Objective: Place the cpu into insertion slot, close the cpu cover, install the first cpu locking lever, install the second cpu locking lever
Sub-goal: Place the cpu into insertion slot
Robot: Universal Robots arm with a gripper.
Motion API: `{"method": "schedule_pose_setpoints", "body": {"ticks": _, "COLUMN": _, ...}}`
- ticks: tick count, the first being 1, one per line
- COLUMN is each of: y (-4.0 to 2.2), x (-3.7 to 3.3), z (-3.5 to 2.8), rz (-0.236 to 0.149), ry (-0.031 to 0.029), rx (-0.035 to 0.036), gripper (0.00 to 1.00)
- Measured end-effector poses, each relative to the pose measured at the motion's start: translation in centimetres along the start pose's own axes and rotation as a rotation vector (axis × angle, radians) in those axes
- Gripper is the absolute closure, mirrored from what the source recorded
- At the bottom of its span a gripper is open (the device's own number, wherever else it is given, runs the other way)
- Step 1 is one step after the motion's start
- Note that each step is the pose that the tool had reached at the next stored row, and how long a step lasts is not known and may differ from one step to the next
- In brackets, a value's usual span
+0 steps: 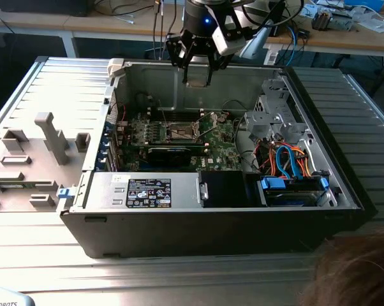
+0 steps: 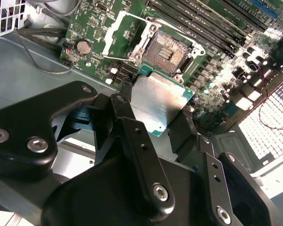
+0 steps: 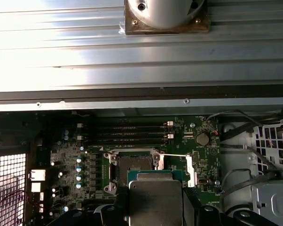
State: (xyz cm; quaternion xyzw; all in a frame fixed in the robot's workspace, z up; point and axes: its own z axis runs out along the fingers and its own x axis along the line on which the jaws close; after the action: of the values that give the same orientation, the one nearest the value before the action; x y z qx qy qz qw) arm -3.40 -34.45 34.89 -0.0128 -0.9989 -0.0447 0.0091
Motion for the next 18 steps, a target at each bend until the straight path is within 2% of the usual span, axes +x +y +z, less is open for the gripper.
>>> {"method": "schedule_pose_setpoints", "body": {"ticks": 4, "y": -0.01, "x": 0.0, "z": 0.08, "rz": 0.0, "ry": 0.0, "rx": 0.0, "gripper": 0.45}}
{"method": "schedule_pose_setpoints", "body": {"ticks": 6, "y": -0.04, "x": 0.0, "z": 0.39, "rz": 0.0, "ry": 0.0, "rx": 0.0, "gripper": 0.45}}
{"method": "schedule_pose_setpoints", "body": {"ticks": 18, "y": -0.06, "x": 0.0, "z": 0.61, "rz": 0.0, "ry": 0.0, "rx": 0.0, "gripper": 0.45}}
